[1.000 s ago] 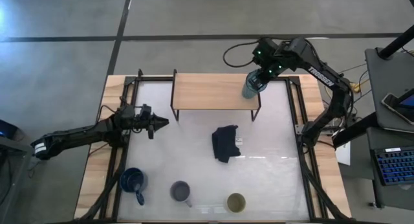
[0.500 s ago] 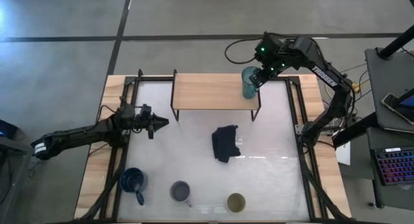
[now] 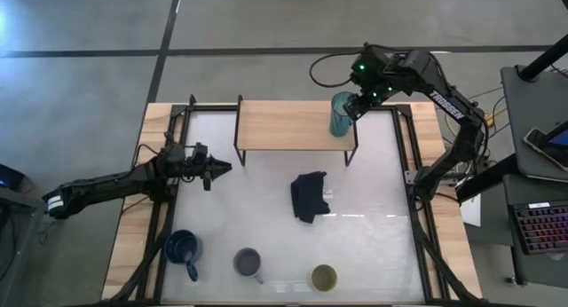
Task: Stack small to large cups/mugs on shelf
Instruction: Put the blue cup on the shelf, then put the light brown cup on the shelf
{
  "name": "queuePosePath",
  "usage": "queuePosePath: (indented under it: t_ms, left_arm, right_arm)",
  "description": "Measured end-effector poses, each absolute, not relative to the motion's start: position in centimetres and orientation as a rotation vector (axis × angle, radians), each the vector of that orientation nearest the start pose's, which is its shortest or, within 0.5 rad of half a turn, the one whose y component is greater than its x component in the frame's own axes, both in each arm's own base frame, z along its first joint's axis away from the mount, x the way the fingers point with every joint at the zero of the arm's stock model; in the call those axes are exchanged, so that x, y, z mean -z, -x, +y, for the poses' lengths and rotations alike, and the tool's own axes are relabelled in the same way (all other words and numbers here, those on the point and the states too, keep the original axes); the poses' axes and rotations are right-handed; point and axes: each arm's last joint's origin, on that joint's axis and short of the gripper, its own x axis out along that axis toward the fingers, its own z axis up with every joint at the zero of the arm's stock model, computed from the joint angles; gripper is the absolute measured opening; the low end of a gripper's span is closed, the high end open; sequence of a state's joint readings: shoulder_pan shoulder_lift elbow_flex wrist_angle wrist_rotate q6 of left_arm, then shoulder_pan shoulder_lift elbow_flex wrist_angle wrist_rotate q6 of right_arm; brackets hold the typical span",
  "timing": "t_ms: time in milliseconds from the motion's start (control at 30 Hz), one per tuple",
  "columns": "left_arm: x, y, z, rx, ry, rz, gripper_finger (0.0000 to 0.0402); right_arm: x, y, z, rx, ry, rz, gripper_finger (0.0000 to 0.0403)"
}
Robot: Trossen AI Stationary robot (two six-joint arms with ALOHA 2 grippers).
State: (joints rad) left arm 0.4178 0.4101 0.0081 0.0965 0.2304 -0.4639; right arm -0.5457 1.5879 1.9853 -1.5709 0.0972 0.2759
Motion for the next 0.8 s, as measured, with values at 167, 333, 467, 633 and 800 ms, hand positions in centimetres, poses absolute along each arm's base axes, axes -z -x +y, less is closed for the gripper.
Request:
queuePosePath:
  t_ms: [167, 333, 467, 633, 800]
  left_arm:
    - [-13.9, -11.1, 4.2, -0.251, 0.557, 0.242, 0.0067]
    - [-13.9, -11.1, 4.2, -0.251, 0.557, 0.243, 0.0067]
    - [-13.9, -11.1, 4.2, -0.251, 0.556, 0.242, 0.0067]
    - [-13.9, -11.1, 4.2, -0.251, 0.557, 0.243, 0.0067]
    - [-13.9, -11.1, 4.2, -0.251, 0.556, 0.242, 0.0067]
  right_arm:
    - [-42.6, -22.6, -14.0, 0.712, -0.505, 1.095, 0.0172]
    - [-42.6, -22.7, -13.9, 0.68, -0.526, 1.093, 0.0173]
    - [-42.6, -22.7, -14.0, 0.686, -0.522, 1.093, 0.0174]
    - [-43.0, -22.5, -14.1, 0.732, -0.475, 1.086, 0.0174]
    - [-44.1, -22.1, -14.0, 0.731, -0.458, 1.04, 0.018]
